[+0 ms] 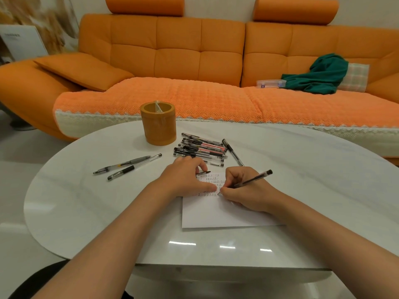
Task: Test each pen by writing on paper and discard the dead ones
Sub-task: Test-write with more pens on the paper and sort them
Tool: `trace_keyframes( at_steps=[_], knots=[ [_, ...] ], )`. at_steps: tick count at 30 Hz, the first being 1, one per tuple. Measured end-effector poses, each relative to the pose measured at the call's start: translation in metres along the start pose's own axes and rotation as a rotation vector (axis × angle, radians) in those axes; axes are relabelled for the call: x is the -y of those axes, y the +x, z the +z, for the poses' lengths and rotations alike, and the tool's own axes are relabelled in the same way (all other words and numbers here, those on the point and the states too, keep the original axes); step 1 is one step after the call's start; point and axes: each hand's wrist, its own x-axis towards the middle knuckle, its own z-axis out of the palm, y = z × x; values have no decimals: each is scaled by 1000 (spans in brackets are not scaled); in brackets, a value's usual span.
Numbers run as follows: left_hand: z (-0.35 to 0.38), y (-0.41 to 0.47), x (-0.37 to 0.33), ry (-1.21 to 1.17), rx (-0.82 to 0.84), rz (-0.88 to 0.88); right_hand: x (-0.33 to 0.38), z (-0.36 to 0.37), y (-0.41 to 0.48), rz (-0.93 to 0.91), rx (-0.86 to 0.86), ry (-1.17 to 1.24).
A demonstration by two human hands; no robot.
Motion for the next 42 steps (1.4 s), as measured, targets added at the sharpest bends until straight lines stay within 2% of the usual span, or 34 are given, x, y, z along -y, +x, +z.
trace_keyframes(
  at_steps=[34,39,42],
  knots=[
    [0,1,1,-6,11,-12,-2,0,-1,-40,7,-51],
    [0,0,0,1,9,-14,-5,-3,0,-9,-61,10],
    [0,0,0,2,15,-11,-4,-2,0,-18,-46,-12]
  ],
)
